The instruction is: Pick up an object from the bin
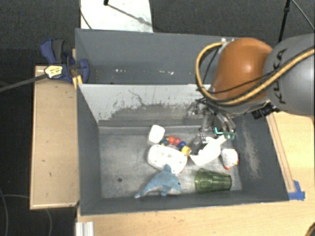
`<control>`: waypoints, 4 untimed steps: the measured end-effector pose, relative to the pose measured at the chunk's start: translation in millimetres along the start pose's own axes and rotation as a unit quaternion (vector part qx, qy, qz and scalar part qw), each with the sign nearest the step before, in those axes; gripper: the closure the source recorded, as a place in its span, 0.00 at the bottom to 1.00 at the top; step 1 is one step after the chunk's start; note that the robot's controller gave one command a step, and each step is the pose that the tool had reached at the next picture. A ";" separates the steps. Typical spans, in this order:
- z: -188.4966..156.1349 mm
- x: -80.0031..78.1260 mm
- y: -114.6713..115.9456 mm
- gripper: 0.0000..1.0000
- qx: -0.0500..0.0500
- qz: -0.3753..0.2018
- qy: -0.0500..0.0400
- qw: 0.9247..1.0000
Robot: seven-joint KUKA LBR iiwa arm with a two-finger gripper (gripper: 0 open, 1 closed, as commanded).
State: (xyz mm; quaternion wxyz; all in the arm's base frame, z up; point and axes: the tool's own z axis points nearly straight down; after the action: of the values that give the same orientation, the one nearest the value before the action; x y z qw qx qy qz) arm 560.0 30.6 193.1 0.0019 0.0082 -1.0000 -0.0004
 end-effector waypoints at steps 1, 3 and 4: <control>-3.5 -1.7 -0.1 0.00 0.000 0.000 -0.004 1.000; 57.9 -2.9 -67.8 0.00 0.000 0.000 -0.002 1.000; 61.0 -17.9 -82.7 0.00 0.001 -0.037 -0.004 0.999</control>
Offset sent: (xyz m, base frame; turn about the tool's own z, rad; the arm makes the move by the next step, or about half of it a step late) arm 0.0228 -0.1004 -0.1231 -0.2995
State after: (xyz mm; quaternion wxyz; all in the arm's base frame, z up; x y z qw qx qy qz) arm 579.0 -51.8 131.9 -0.0024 0.0449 -0.9990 0.0001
